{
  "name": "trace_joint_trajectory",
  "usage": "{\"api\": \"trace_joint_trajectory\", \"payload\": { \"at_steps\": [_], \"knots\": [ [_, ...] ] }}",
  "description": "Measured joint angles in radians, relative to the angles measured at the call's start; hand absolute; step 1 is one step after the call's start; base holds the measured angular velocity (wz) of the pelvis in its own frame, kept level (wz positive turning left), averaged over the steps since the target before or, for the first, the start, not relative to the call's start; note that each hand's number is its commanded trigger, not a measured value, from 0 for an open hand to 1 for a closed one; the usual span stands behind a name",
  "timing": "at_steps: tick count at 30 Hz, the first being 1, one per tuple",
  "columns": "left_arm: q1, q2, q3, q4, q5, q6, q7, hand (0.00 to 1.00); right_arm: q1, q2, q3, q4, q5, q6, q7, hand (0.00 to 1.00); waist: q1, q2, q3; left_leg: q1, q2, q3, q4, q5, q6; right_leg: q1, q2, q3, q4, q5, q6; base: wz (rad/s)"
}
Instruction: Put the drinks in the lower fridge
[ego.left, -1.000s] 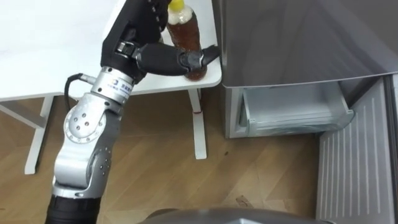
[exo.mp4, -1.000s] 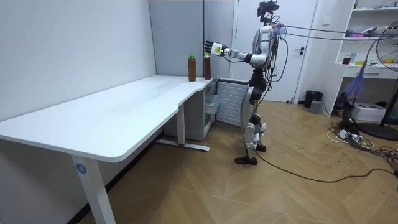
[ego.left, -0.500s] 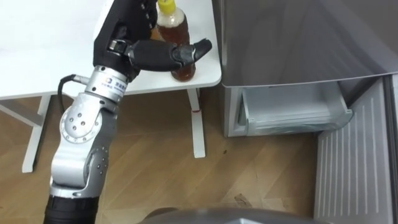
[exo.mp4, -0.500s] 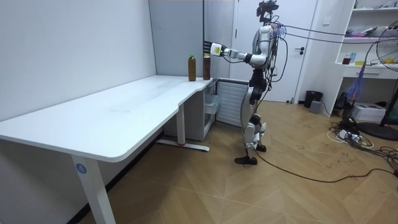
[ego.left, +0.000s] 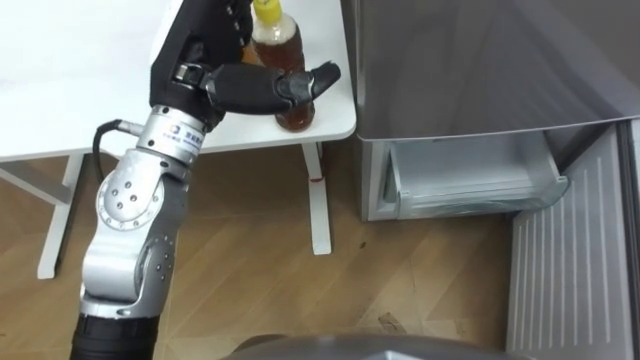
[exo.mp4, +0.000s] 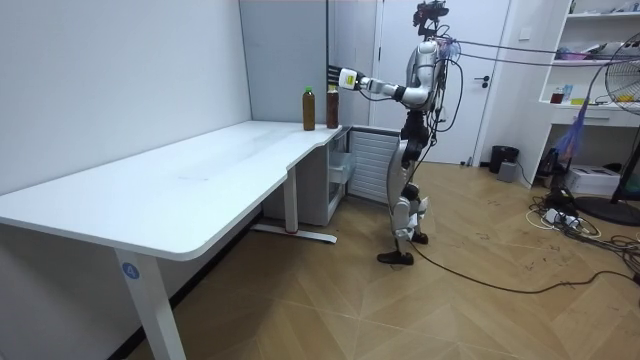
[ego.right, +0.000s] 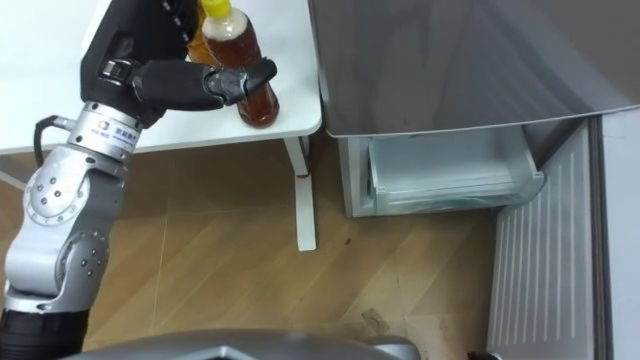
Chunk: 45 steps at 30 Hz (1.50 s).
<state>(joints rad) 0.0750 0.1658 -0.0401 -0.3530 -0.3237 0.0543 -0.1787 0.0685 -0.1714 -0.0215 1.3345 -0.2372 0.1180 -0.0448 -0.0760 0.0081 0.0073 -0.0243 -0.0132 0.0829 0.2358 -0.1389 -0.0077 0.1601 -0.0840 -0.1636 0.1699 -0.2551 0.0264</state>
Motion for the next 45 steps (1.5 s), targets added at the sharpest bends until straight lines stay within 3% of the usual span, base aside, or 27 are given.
{"api": "trace_joint_trajectory", "payload": {
  "at_steps": [25, 45],
  "knots": [
    [0.008, 0.001, -0.001, 0.067, 0.005, 0.002, 0.002, 0.00, 0.000, -0.002, 0.000, -0.002, -0.006, -0.008, 0.015, 0.00, -0.001, 0.008, -0.0029, -0.001, 0.000, -0.002, -0.001, 0.000, 0.000, 0.000, 0.000, 0.000, -0.001, 0.001, -0.001, 0.00],
    [0.035, 0.003, 0.000, 0.168, -0.001, 0.012, -0.009, 0.00, 0.000, -0.002, -0.001, 0.000, -0.046, -0.005, 0.042, 0.00, -0.002, 0.009, 0.0004, 0.000, 0.000, -0.001, -0.001, 0.000, 0.000, -0.001, 0.000, 0.000, -0.002, 0.001, -0.001, 0.00]
  ]
}}
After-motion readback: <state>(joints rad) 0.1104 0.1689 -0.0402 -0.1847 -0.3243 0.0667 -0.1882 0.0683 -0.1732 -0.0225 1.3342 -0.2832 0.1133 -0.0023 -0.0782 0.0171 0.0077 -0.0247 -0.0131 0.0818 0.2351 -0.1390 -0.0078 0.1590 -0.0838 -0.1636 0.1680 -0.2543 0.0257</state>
